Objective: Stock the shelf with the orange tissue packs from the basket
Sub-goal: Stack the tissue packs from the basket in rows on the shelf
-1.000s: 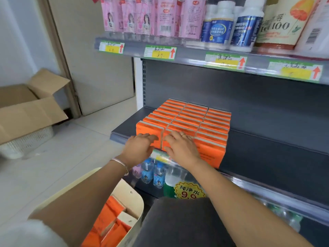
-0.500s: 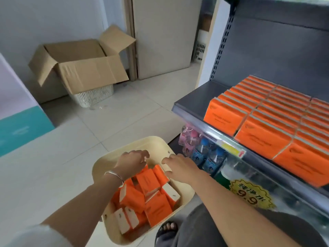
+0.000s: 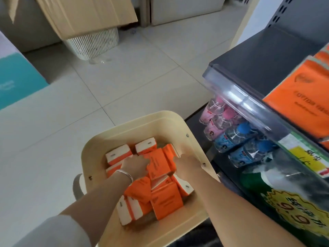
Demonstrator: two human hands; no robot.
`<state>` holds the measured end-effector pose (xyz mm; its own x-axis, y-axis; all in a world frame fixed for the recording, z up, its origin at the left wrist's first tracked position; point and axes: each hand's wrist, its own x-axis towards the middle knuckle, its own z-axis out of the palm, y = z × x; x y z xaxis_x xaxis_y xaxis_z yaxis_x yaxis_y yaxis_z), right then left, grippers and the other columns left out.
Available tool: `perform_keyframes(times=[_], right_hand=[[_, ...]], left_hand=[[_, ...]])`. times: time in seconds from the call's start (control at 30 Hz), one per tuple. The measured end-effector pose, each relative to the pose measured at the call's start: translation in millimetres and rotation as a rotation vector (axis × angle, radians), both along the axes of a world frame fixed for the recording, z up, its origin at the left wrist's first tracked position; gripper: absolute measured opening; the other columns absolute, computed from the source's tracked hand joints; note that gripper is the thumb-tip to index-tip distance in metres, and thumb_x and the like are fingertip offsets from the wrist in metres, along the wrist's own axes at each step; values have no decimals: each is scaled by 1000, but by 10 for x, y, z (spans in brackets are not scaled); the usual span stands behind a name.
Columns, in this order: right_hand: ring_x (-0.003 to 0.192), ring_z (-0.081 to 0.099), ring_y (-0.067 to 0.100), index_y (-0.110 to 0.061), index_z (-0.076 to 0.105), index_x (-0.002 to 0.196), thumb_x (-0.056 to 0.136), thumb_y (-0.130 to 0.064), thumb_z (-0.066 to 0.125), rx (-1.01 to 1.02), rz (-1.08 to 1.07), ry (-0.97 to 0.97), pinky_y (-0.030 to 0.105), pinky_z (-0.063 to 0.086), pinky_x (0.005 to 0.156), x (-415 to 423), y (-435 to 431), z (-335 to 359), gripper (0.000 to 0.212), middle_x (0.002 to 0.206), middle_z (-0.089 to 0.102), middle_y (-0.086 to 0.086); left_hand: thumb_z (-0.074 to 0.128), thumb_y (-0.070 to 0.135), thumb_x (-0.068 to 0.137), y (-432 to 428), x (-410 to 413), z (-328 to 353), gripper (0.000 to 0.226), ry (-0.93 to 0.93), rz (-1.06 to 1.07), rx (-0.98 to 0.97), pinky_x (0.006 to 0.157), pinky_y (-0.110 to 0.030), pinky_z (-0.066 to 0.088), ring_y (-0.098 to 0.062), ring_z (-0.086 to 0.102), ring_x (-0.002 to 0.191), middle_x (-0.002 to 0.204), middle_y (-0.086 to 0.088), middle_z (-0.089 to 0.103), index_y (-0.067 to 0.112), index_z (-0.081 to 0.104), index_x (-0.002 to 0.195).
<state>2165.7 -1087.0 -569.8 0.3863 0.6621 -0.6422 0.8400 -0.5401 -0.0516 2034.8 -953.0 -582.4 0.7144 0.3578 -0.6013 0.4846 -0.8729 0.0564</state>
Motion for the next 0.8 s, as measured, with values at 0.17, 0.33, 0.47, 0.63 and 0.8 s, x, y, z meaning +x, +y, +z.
perform_keyframes(times=[0.17,0.33,0.47,0.63,0.8], right_hand=[[99,61,29,-14,44,119,90,-27,61,30,-79,53,38,51,77,-108,-1,-459,36,111,60,10],[91,67,29,-13,39,121,94,-15,48,34,-122,66,39,54,75,-87,-58,-700,29,105,65,9],[88,66,29,-14,38,121,93,-9,45,105,-110,53,37,51,70,-73,-30,-621,29,101,65,9],[101,60,31,-12,39,126,92,-7,46,98,-134,34,39,49,78,-67,11,-286,36,112,59,11],[115,52,32,-5,50,123,91,1,40,65,-99,3,38,45,90,-83,69,123,34,121,50,13]], left_hand=[[45,19,91,-51,85,-338,30,131,-54,-26,90,-41,47,-31,55,115,123,-11,57,15,53,120],[43,18,93,-99,131,-502,30,272,-69,-28,92,-39,48,-29,57,113,123,-9,60,14,55,120],[43,26,92,-134,160,-465,34,410,-58,-38,97,-38,44,-26,55,117,127,-4,58,19,54,124],[63,32,84,-123,154,-171,45,512,-20,-176,98,-37,46,-25,56,115,125,-5,59,14,54,125],[64,15,86,-237,-64,224,51,528,-33,-220,100,-35,45,-27,53,120,131,-11,54,7,46,133]])
